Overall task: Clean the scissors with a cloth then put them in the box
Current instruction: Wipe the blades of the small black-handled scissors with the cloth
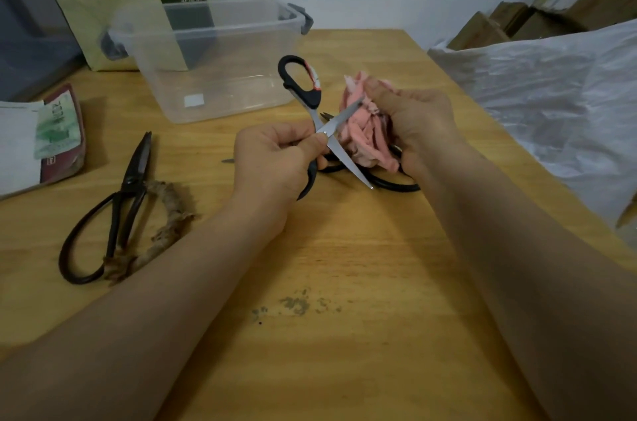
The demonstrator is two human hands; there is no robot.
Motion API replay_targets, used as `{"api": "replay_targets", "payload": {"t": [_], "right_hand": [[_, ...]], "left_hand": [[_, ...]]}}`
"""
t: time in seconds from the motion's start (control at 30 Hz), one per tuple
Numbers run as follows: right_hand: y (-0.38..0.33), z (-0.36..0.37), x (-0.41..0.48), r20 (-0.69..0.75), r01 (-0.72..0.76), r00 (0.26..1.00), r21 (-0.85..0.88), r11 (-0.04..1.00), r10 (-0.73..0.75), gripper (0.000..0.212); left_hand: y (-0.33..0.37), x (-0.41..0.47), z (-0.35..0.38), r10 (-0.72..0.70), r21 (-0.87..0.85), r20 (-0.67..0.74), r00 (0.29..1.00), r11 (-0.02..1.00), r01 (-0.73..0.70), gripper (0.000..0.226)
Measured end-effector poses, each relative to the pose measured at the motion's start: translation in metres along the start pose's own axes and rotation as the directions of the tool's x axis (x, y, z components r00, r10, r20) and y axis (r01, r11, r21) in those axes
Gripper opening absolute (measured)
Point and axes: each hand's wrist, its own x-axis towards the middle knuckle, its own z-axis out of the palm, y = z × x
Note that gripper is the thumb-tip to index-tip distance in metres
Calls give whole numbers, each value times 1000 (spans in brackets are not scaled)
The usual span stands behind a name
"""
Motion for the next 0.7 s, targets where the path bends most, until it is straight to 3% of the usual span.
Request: {"api": "replay_targets", "payload": {"t": [0.13, 0.23, 0.37, 0.5, 0.7], "right_hand": [[-4, -13, 15, -213, 17, 977, 21, 1000, -12, 25], [-4, -22, 22, -243, 62, 968, -33, 998, -68, 9], [-11, -20, 14, -37, 273, 951, -366, 890, -307, 17], [-13, -7, -4, 149, 353, 933, -542, 763, -326, 25], [9, 13, -14, 309, 423, 906, -605, 674, -290, 5]], "left_hand": [[-2, 1, -4, -23, -6, -11, 1000, 1000, 23, 8], [-4, 5, -8, -54, -14, -64, 996, 998, 53, 11], [-2, 7, -8, -108, -37, -90, 990, 994, 105, 8], [1, 7, -9, -139, -88, -114, 984, 988, 129, 25], [4, 3, -5, -136, -95, -61, 989, 987, 129, 32]]}}
